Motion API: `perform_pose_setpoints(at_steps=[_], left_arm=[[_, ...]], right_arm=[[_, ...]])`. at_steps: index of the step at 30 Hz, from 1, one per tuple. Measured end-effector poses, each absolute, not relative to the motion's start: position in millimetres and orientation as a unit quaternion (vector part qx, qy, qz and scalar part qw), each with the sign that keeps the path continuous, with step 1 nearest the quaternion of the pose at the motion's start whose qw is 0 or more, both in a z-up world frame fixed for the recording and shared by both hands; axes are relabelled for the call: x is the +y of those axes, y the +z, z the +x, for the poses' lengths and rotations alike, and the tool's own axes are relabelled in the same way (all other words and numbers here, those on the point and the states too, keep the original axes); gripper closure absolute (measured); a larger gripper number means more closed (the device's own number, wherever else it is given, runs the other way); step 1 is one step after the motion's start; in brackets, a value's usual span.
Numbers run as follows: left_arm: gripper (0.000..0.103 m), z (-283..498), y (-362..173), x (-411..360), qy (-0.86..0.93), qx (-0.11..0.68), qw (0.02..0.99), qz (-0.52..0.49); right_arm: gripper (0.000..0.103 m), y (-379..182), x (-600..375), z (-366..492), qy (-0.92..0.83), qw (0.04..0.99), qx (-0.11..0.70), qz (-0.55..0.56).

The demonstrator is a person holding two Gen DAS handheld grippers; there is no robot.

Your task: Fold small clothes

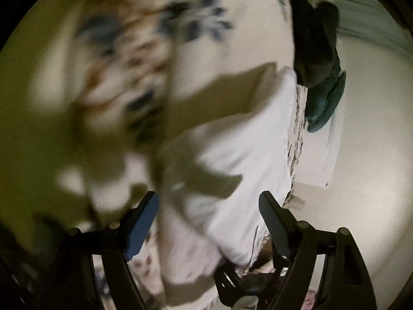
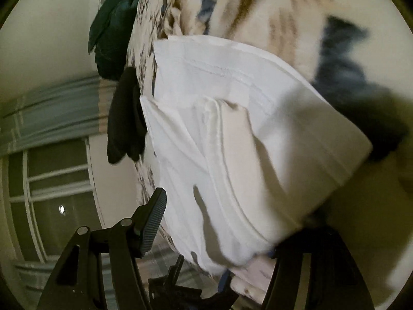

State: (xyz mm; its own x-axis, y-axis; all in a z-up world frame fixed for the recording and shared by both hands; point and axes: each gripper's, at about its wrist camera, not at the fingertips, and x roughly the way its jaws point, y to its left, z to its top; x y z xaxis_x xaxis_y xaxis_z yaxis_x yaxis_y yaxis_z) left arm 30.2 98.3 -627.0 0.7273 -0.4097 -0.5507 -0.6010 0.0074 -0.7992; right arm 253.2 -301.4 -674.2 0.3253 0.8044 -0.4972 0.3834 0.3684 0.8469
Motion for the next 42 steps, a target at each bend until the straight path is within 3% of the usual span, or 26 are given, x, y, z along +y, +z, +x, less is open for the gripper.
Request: perform_pose_setpoints(at_steps=[4,9,10,13,15,21,27,32,37,40,42], left_arm=[[0.024,39.3,-640.4,96.2,0.075,0.331,0.605,-0.72],[0.023,70.8,-626.1,93.2,0.087,0.36,0.634,-0.679],[0.023,71.9,-622.2,91.5,0.088,0.359,0.637,-0.676],[0.023,70.1,-612.0,88.0,0.098,0.346,0.629,-0.69],[0.023,64.3,-607.5,87.0,0.103,0.346,0.623,-0.694],[0.023,45.6,-596.9,61.9,0.102,0.353,0.598,-0.712],[0.023,87.4,-621.4,34.6,0.047,0.363,0.567,-0.738],[0.024,98.7,-630.0,54.5,0.073,0.316,0.573,-0.753],[0.032,103.0,-608.1,92.8,0.101,0.311,0.642,-0.694],[0.044,107.1,-609.1,101.6,0.114,0.323,0.652,-0.676],[0.062,107.1,-607.6,103.6,0.123,0.335,0.659,-0.662]], right_arm=[[0.037,-674.9,-308.8,244.1,0.185,0.608,0.566,0.526],[0.037,-674.4,-313.4,246.8,0.183,0.611,0.556,0.533],[0.043,-673.6,-313.7,247.7,0.181,0.613,0.551,0.537],[0.072,-667.7,-314.4,249.6,0.183,0.62,0.54,0.538],[0.08,-662.2,-313.5,251.0,0.189,0.623,0.533,0.541],[0.081,-652.9,-307.7,253.6,0.193,0.611,0.541,0.545],[0.082,-639.3,-306.3,253.9,0.204,0.606,0.543,0.544],[0.082,-637.2,-310.5,251.6,0.195,0.611,0.548,0.537],[0.082,-642.3,-313.5,248.1,0.182,0.615,0.551,0.534],[0.081,-648.3,-311.8,247.9,0.179,0.619,0.551,0.529],[0.075,-656.6,-312.3,248.2,0.158,0.618,0.558,0.53]])
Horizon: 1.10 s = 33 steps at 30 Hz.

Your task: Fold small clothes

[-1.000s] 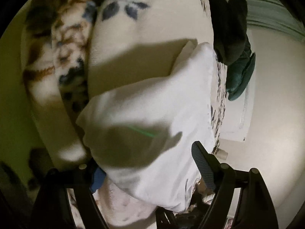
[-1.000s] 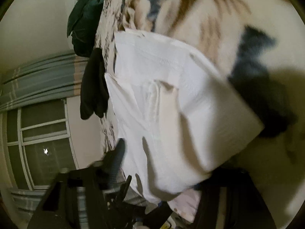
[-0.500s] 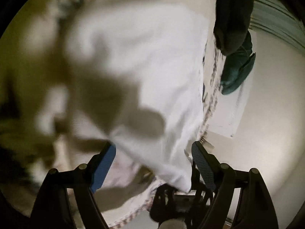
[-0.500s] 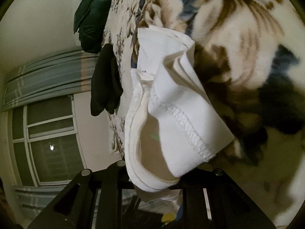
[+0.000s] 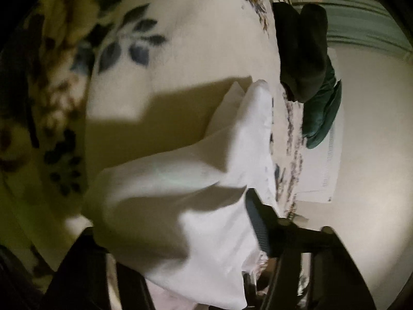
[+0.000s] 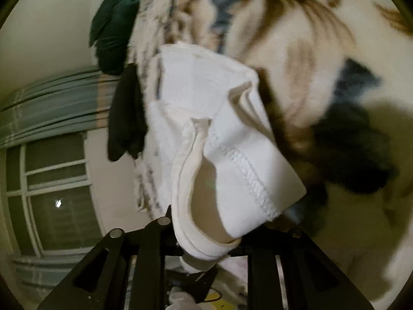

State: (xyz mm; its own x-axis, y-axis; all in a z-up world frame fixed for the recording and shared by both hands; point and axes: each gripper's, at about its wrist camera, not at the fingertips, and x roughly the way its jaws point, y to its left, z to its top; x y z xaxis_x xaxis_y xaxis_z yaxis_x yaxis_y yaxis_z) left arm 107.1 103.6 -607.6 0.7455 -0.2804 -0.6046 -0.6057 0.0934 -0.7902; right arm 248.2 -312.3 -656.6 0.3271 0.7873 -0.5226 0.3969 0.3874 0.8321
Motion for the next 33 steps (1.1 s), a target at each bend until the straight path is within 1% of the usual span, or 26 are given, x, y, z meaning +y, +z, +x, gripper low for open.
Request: perform_pose_setpoints(at_steps=[1,3,4,5,6,8,10,13,18,24,29,32,33], left_arm=[[0.067,108.2,-606.7,103.5,0.126,0.337,0.661,-0.658],[0.087,98.2,-599.7,103.3,0.137,0.343,0.671,-0.643],[0.09,96.8,-593.3,103.3,0.138,0.343,0.678,-0.635],[0.091,98.8,-583.4,101.9,0.141,0.351,0.69,-0.617],[0.093,102.3,-576.7,101.2,0.142,0.354,0.697,-0.607],[0.094,111.0,-554.2,99.5,0.138,0.356,0.71,-0.591],[0.095,117.9,-528.4,100.8,0.131,0.361,0.724,-0.574],[0.095,132.0,-495.2,115.6,0.121,0.367,0.73,-0.563],[0.095,184.1,-428.2,154.6,0.081,0.372,0.745,-0.547],[0.095,295.8,-365.4,228.5,0.023,0.351,0.768,-0.536],[0.095,430.2,-314.2,310.9,-0.042,0.332,0.789,-0.515],[0.095,513.9,-290.9,354.2,-0.075,0.317,0.812,-0.484],[0.095,527.8,-288.3,360.8,-0.082,0.314,0.816,-0.479]], right_arm=[[0.071,-660.0,-312.8,248.8,0.151,0.617,0.558,0.534],[0.07,-666.1,-316.4,250.4,0.133,0.619,0.55,0.544],[0.073,-666.0,-319.4,249.8,0.118,0.626,0.541,0.549],[0.087,-663.2,-321.0,249.7,0.108,0.632,0.535,0.55],[0.088,-660.3,-319.8,252.0,0.108,0.634,0.536,0.548],[0.091,-643.8,-315.7,257.5,0.109,0.643,0.538,0.534],[0.091,-620.0,-311.7,263.3,0.114,0.653,0.537,0.522],[0.092,-573.6,-302.1,276.4,0.119,0.661,0.533,0.515],[0.092,-491.4,-266.5,314.8,0.128,0.68,0.518,0.502],[0.092,-417.1,-193.6,390.3,0.133,0.7,0.47,0.521],[0.092,-362.8,-105.5,481.3,0.137,0.724,0.399,0.546],[0.092,-341.7,-53.9,546.2,0.146,0.738,0.357,0.555],[0.092,-337.1,-39.5,565.1,0.15,0.741,0.346,0.555]])
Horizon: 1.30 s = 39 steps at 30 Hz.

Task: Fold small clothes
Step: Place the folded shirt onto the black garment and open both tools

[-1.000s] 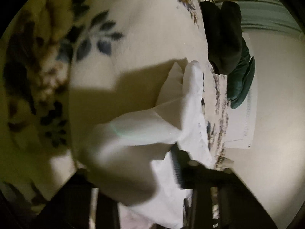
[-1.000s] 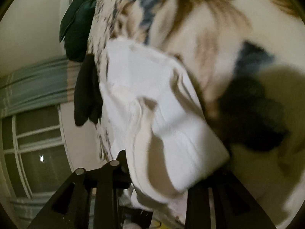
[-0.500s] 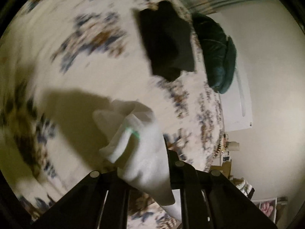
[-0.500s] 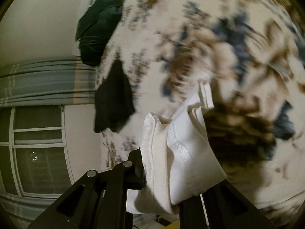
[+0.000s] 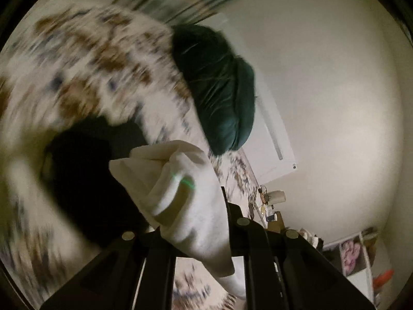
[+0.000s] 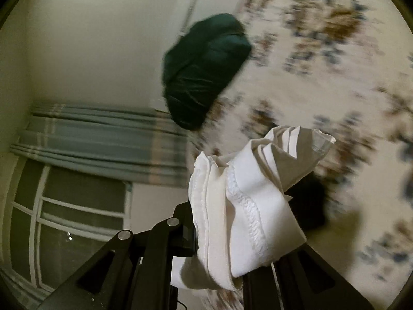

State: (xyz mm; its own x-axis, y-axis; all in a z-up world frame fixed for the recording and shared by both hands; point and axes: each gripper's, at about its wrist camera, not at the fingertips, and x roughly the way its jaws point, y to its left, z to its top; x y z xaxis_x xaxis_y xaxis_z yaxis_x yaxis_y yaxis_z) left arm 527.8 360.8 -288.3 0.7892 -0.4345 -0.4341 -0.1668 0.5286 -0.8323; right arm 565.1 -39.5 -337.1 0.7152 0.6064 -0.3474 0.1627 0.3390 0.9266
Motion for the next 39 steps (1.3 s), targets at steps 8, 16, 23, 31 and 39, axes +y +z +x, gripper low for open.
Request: perform_pose_setpoints(at_steps=[8,16,23,31,39], left_arm=[[0.095,614.7,-374.6,426.4,-0.085,0.351,0.826,-0.433],[0.091,583.8,-483.3,437.9,-0.054,0.44,0.792,-0.419],[0.09,573.9,-461.6,436.0,-0.056,0.469,0.794,-0.382],[0.012,534.6,-394.2,422.4,0.005,0.493,0.85,-0.184],[0.005,473.4,-312.6,388.6,0.015,0.482,0.875,-0.053]], right_arm=[[0.092,-398.4,54.3,665.2,0.148,0.766,0.348,0.52],[0.092,-527.9,65.3,650.2,0.094,0.74,0.451,0.49],[0.072,-508.6,70.0,658.2,0.061,0.76,0.499,0.412],[0.004,-451.5,79.5,623.9,-0.031,0.813,0.539,0.219],[0.0,-341.3,112.0,544.1,-0.093,0.857,0.501,0.079]])
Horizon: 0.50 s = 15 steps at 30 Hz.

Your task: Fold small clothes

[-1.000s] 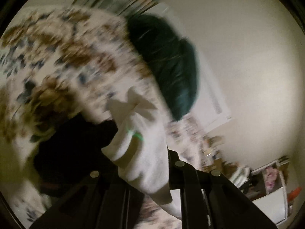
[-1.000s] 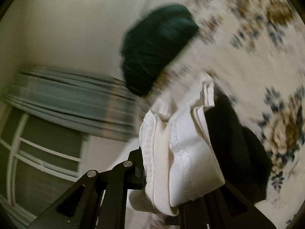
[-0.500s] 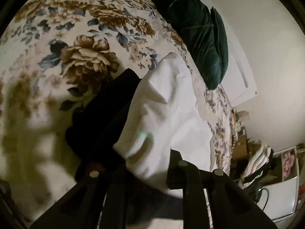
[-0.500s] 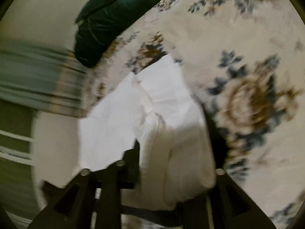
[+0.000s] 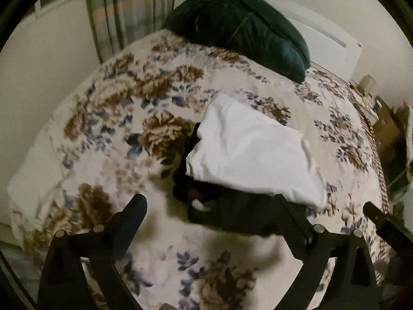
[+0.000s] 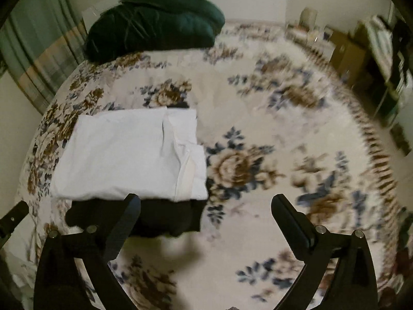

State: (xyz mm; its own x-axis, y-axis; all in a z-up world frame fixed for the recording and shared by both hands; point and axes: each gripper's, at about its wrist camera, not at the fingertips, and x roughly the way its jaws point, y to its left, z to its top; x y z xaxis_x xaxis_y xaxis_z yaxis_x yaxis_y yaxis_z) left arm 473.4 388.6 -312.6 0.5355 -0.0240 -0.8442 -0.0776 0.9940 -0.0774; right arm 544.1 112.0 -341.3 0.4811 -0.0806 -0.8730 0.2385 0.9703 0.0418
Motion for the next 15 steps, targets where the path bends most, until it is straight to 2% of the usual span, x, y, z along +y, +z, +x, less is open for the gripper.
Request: perform_pose_setpoints(at_steps=[15], left_arm=[[0.005,290.4,-142.3,343.4,-0.005,0.411,0.911,-0.008]], right_arm=[[0.0,-93.6,117.8,310.6,-0.081,0.912,0.402,0.034]])
